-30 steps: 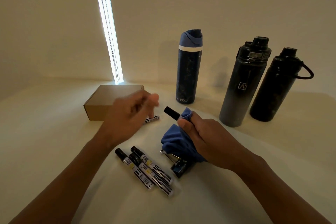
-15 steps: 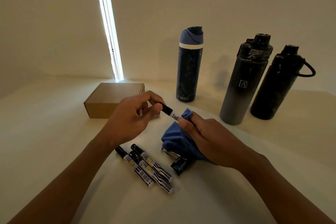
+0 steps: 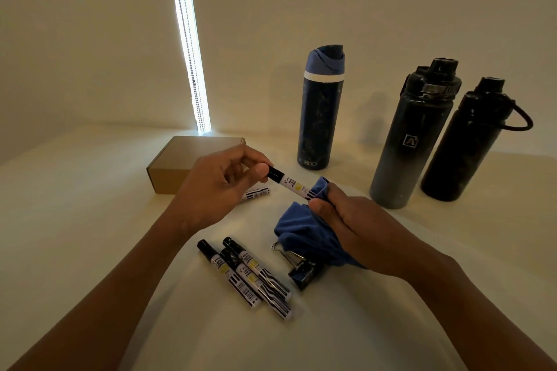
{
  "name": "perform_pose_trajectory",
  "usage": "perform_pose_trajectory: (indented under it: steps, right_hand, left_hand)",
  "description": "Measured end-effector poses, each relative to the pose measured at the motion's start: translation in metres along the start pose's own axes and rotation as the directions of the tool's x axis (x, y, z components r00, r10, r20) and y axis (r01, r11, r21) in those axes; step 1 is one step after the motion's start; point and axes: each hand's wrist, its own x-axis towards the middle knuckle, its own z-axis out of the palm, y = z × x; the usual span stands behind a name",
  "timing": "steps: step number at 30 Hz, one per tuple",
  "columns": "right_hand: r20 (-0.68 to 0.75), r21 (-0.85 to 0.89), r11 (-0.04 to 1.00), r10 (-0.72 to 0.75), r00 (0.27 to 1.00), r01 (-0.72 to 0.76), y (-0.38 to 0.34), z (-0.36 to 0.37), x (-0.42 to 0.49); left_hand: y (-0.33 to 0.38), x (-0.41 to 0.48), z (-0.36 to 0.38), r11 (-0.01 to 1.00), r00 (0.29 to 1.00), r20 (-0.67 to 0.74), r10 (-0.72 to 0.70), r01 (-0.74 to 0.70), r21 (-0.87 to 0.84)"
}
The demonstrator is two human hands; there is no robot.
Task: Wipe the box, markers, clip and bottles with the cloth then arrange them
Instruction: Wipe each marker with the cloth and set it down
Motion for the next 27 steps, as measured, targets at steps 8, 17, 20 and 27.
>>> perform_pose_trajectory:
  steps: [8, 17, 20, 27]
  right_hand:
    - [-0.018, -0.059, 0.998, -0.033, 0.999, 0.032, 0.015, 0.005, 0.012]
    - [-0.228, -0.100, 0.995, -0.037, 0.973, 0.014, 0.031, 0.001, 0.001]
    - [-0.194, -0.077, 0.997, -0.015, 0.981, 0.000, 0.034, 0.013, 0.012]
    - [-0.285, -0.120, 0.989, -0.114, 0.952, 0.082, 0.033, 0.025, 0.015]
  left_hand:
    - [-0.009, -0.004, -0.023, 0.999, 0.996, 0.089, 0.016, -0.020, 0.046]
    - [-0.042, -0.025, -0.042, 0.991, 0.991, 0.027, -0.132, 0.131, 0.030]
    - [-0.053, -0.034, -0.043, 0.972, 0.978, 0.054, -0.199, 0.190, 0.140]
    - [-0.055, -0.036, -0.045, 0.902, 0.954, 0.099, -0.285, 0.231, 0.365]
